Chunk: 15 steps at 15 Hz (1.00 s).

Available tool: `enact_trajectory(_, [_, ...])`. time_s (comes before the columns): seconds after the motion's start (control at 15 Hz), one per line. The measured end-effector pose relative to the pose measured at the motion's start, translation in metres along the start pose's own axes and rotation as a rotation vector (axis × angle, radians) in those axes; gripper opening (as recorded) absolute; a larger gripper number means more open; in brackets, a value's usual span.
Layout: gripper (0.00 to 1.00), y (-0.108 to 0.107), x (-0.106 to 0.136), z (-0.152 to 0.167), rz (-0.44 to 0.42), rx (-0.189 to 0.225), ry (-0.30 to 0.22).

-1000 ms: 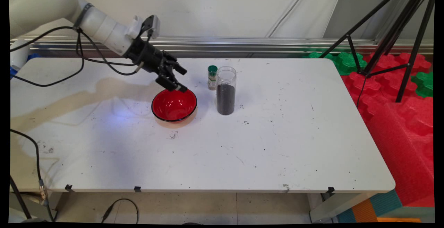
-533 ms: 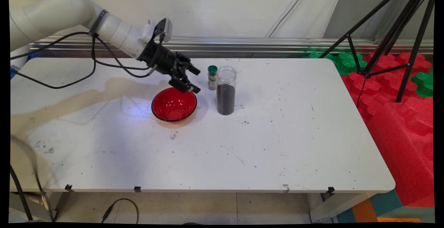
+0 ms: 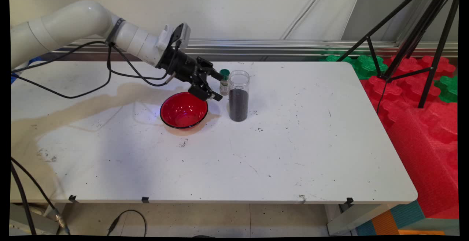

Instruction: Pick up the black seasoning powder from the table

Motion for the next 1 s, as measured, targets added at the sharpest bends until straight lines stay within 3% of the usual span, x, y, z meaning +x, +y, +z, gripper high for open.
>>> enact_trajectory(0.47, [1.0,0.001,-0.003,0.019,0.037,-0.025,0.081])
enact_trajectory(1.0, [1.0,0.0,-0.008,0.035,0.033,-0.028,0.139])
